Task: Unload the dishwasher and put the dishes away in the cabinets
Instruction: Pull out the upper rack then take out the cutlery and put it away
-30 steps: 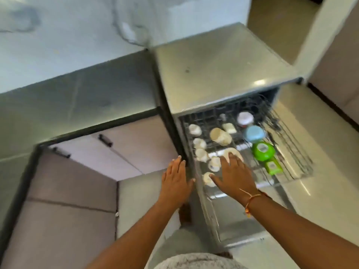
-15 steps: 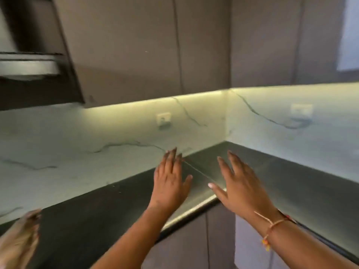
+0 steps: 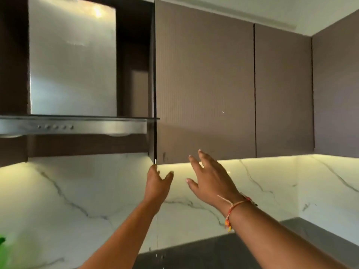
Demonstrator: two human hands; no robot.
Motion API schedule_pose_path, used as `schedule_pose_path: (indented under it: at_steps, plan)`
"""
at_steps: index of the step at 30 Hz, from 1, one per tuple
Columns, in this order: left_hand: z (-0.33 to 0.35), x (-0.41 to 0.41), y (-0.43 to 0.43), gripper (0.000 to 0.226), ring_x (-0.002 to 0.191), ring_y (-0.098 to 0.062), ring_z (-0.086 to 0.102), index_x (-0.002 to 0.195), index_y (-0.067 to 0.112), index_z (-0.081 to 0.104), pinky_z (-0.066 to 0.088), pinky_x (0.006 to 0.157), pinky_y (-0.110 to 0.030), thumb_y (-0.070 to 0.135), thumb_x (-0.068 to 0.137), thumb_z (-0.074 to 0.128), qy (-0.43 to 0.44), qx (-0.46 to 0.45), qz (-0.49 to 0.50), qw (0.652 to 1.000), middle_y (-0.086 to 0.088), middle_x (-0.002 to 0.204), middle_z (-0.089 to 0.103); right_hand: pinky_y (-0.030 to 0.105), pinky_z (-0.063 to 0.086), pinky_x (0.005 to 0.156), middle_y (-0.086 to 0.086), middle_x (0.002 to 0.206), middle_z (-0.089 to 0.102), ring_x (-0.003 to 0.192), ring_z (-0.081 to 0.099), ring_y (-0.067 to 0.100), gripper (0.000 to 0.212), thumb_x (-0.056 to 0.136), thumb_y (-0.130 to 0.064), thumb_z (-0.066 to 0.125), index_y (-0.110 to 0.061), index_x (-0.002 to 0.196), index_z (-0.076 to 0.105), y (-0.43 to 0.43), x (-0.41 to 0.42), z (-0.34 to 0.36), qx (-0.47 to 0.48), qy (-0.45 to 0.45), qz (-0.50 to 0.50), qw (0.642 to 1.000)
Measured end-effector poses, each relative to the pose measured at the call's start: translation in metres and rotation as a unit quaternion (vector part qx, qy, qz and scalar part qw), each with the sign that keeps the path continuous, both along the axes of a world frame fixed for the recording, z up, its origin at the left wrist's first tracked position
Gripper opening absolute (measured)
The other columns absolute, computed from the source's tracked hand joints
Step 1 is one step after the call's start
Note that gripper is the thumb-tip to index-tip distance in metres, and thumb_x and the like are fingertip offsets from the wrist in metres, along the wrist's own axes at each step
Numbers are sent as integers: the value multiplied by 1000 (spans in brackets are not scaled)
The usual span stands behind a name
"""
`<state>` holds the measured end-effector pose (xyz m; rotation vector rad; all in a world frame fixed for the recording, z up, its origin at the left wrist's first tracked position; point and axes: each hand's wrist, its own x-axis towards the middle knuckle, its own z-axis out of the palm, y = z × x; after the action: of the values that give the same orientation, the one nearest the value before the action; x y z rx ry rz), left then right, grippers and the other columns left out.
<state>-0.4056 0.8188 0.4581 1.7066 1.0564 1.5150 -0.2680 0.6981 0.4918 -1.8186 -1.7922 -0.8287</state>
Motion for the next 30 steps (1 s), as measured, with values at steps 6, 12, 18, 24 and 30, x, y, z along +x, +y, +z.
schedule_pose_path:
  at_steps: [6,12,18,24,30]
  plan:
    - [20,34,91,45,107,-28,57,125,5,46,43,85,-34,27,90,66,-159,-155,-58,973,-13,121,58,37,19,120,8,166,6,152,12,27,74,98,-56,43,-27,158,11,101,-4,28,-18,43,15,999]
    - [11,36,134,34,110,-24,65,124,3,51,49,101,-39,12,93,62,-390,-197,-173,883,-18,116,67,36,20,119,4,166,1,153,8,25,73,99,-56,40,-29,158,6,153,-9,24,-48,53,26,997]
    - [5,40,108,27,115,-21,60,123,14,53,52,91,-40,27,99,52,-480,-185,-173,840,-10,118,66,36,21,119,0,166,-7,153,5,24,72,100,-56,39,-35,157,1,156,-17,14,-49,60,36,996]
    - [-2,39,24,35,102,-20,69,107,24,70,52,96,-44,39,102,40,-416,-141,-174,881,-4,102,75,38,31,114,7,166,3,149,23,30,66,101,-51,39,-33,156,8,114,-25,-9,40,-31,58,997]
    - [-20,60,-61,24,102,-21,69,101,18,72,53,90,-45,24,100,49,-399,-24,-174,900,-4,101,75,34,41,105,13,164,15,144,35,31,84,89,-37,66,-21,158,20,31,7,-34,100,-95,27,990]
